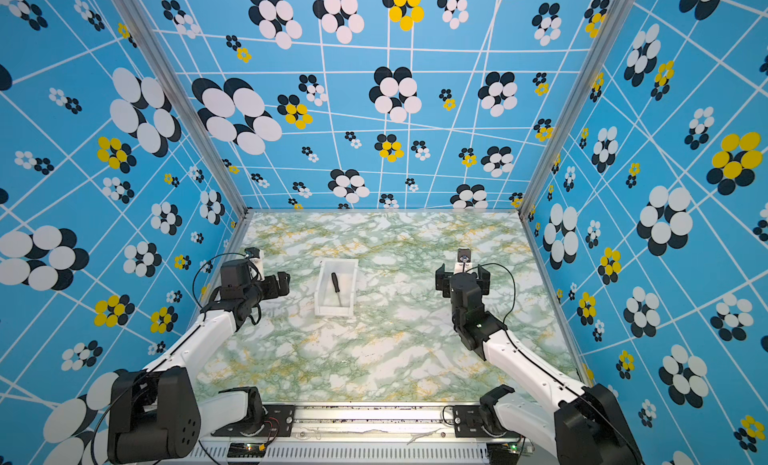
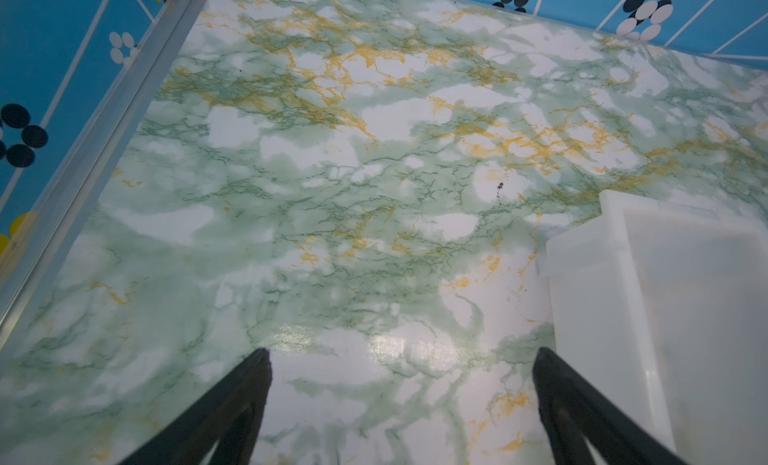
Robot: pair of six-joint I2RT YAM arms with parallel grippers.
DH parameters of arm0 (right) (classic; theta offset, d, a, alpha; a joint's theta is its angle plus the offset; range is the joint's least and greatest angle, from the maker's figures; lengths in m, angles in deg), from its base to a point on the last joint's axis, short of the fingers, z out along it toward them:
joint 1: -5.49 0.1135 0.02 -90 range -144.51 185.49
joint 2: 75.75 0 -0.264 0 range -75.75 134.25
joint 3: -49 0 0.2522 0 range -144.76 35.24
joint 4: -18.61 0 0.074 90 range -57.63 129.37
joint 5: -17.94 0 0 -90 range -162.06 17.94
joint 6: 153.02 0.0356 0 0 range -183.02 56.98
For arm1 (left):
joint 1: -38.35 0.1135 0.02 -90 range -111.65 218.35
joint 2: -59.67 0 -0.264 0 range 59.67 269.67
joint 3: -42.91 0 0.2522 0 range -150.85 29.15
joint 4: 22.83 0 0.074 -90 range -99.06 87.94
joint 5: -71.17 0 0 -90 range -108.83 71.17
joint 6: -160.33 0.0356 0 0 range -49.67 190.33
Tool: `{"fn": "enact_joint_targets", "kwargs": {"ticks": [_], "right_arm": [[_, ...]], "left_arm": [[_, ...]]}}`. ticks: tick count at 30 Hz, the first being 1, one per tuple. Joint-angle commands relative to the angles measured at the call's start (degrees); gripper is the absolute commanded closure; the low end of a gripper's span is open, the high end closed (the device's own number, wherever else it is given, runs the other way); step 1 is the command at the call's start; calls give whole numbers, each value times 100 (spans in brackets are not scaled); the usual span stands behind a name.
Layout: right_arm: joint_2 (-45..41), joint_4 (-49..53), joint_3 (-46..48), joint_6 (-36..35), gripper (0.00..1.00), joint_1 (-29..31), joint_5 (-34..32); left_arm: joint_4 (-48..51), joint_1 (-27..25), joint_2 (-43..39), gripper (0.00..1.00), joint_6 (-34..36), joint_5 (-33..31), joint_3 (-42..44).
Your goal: Put the screwdriver in the bin
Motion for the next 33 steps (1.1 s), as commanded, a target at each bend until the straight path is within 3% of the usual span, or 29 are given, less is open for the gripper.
{"fn": "enact_joint_targets", "kwargs": {"ticks": [1,5,13,23,33], "right_arm": [[-89,-993,386,-227,1,-147,-268],[-141,-1461,690,-422,1,-428,-302],[446,-2986,1255,-1209,1,-636,-243],[758,-3626,1653,-754,1,-1261,776],[1898,-4658,1729,-430,1,-1698,1447]], "left_arm": [[-1593,31,-37,1,-191,-180,564],[-3081,26,-98,1,-171,-152,1351],[-4565,10,337,1,155,-119,1864],[-5945,-65,786,1,264,-50,2328],[-6983,-332,1357,1,426,-416,2574]]}}
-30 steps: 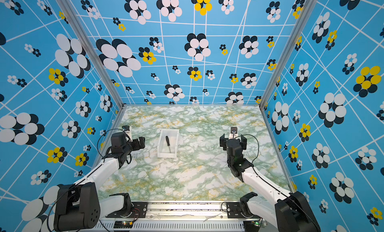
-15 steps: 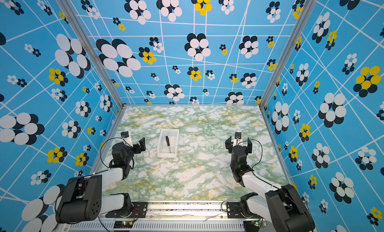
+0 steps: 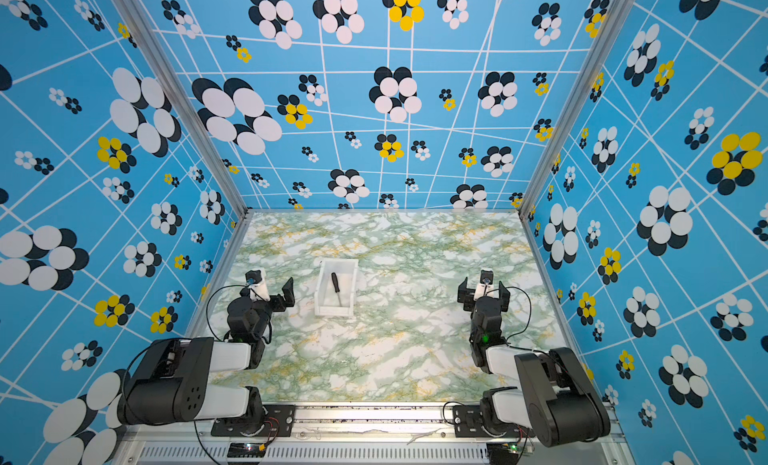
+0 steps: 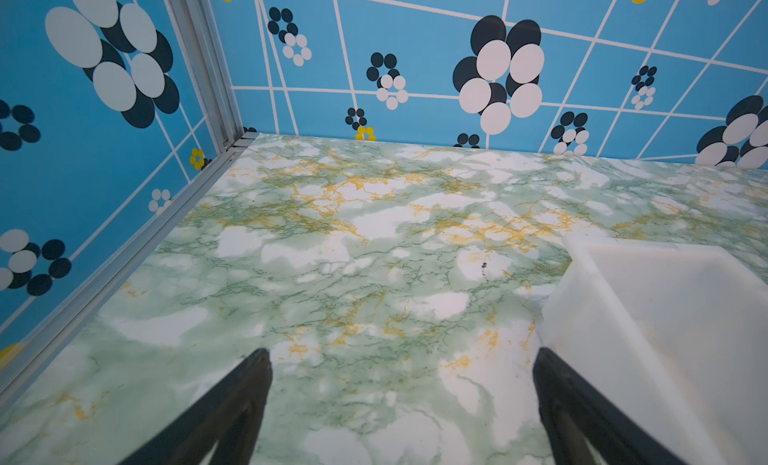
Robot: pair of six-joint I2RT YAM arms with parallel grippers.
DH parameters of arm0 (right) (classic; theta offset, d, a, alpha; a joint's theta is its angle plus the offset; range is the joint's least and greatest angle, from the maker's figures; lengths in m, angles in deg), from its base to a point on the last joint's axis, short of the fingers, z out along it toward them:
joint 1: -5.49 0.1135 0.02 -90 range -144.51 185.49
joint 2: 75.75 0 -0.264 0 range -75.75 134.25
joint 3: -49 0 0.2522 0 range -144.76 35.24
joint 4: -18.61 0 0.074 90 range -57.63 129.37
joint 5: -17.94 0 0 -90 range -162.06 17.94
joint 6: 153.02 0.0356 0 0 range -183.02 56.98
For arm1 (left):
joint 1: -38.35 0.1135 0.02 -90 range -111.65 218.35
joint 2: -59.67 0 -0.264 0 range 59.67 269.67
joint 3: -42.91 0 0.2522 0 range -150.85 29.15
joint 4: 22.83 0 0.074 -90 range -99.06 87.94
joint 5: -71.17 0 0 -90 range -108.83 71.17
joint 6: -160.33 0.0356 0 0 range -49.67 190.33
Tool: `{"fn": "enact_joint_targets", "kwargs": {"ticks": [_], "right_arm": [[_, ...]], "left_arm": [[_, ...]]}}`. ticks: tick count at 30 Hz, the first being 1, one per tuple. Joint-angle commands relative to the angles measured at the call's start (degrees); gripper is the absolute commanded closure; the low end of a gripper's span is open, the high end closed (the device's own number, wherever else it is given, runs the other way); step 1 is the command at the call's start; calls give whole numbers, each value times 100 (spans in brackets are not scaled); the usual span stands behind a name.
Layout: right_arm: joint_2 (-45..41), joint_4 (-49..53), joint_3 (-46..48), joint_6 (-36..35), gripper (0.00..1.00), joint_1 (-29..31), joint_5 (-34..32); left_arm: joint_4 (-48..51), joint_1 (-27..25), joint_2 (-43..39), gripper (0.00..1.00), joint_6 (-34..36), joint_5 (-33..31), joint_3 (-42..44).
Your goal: Put the screwdriver in the bin
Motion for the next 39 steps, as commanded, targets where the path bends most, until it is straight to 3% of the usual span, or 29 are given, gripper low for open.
{"fn": "enact_joint_targets", "kwargs": {"ticks": [1,8,12,16,22,39], "right_arm": [[436,-633,-94,146,1,-95,381],[1359,-1320,-275,57,1,-139,623],[1163,-12,-840,29,1,-155,864],[1063,1049,-1282,468,1,-672,1134],[1073,997,-1263,458,1,-674,1131],[1071,1010,-1267,454,1,-673,1137]], "left_arm": [[-736,-61,362,1,100,-256,79],[-1165,-76,1013,1,-10,-584,-14],[-1155,-76,1024,1,-6,-557,-25],[-1027,-75,979,1,-52,-678,-67],[-553,-75,852,1,-85,-733,-237],[-1141,-72,1013,1,-197,-1046,-13]]}}
